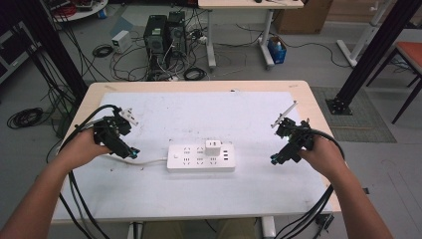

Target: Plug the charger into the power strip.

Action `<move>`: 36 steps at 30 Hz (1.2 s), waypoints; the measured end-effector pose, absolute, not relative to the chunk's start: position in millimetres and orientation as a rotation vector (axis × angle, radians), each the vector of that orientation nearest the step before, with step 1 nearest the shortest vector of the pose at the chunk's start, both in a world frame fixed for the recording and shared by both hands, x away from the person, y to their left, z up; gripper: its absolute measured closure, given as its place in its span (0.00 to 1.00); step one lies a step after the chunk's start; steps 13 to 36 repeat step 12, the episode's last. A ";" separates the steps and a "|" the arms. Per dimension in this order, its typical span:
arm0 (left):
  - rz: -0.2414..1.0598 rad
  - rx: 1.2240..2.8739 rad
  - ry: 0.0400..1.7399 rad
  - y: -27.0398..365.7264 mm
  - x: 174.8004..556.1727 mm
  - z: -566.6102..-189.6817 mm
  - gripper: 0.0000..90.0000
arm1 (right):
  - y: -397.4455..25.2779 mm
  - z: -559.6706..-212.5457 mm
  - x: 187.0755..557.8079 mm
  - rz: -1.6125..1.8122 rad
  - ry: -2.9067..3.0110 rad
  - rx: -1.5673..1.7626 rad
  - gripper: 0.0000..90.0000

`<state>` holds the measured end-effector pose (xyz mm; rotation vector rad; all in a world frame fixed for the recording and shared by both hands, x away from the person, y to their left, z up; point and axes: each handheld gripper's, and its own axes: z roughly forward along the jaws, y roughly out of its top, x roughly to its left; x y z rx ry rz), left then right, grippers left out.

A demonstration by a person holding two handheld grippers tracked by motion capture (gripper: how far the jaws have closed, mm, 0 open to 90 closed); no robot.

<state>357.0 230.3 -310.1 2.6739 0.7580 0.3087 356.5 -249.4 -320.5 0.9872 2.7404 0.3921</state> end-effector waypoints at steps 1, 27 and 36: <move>0.306 2.677 0.759 230.3 357.0 -309.9 0.24 | -249.2 -321.2 356.0 0.395 2.744 0.988 0.01; 0.333 2.664 0.762 229.4 356.0 -309.8 0.24 | -255.8 -320.5 350.3 0.432 2.720 1.019 0.01; 0.333 2.664 0.762 229.4 356.0 -309.8 0.24 | -255.8 -320.5 350.3 0.432 2.720 1.019 0.01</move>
